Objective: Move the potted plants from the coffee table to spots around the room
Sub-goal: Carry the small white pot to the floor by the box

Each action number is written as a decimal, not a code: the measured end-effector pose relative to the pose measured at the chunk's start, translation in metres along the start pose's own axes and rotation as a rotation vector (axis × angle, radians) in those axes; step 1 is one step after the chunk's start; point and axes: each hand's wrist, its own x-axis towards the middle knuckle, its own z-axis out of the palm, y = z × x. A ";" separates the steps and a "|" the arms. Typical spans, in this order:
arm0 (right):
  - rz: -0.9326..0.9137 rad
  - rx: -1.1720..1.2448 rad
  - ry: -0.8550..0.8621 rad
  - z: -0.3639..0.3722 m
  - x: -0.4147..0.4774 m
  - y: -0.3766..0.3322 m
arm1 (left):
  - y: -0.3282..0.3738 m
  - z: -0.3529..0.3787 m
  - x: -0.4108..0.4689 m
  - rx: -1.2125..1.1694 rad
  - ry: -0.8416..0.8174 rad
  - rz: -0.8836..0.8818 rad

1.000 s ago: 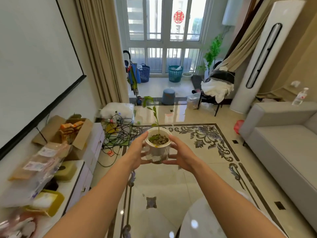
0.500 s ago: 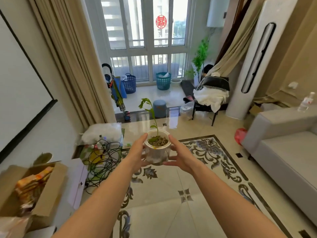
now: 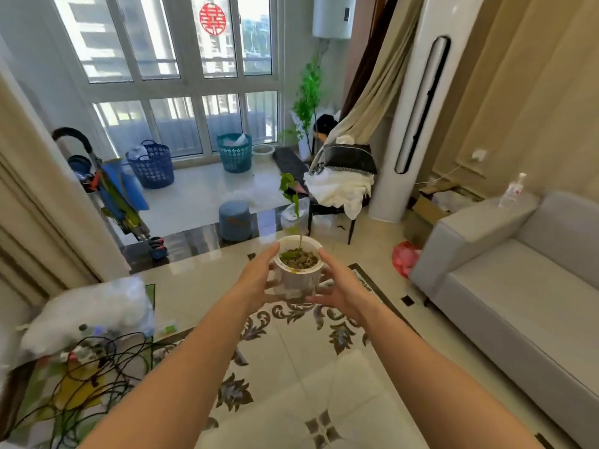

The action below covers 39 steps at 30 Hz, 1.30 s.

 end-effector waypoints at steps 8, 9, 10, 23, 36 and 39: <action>-0.006 0.114 0.202 -0.097 0.143 -0.067 | 0.060 0.106 0.174 0.094 -0.180 -0.055; -0.010 0.124 0.216 -0.113 0.164 -0.076 | 0.066 0.121 0.201 0.112 -0.198 -0.061; -0.014 0.133 0.234 -0.127 0.183 -0.085 | 0.071 0.136 0.225 0.123 -0.209 -0.062; -0.021 0.219 0.351 -0.291 0.427 -0.228 | 0.168 0.311 0.515 0.169 -0.337 -0.118; -0.064 0.380 0.594 -0.400 0.612 -0.308 | 0.240 0.436 0.754 0.391 -0.614 -0.239; -0.060 0.450 0.700 -0.437 0.637 -0.327 | 0.245 0.489 0.795 0.431 -0.643 -0.241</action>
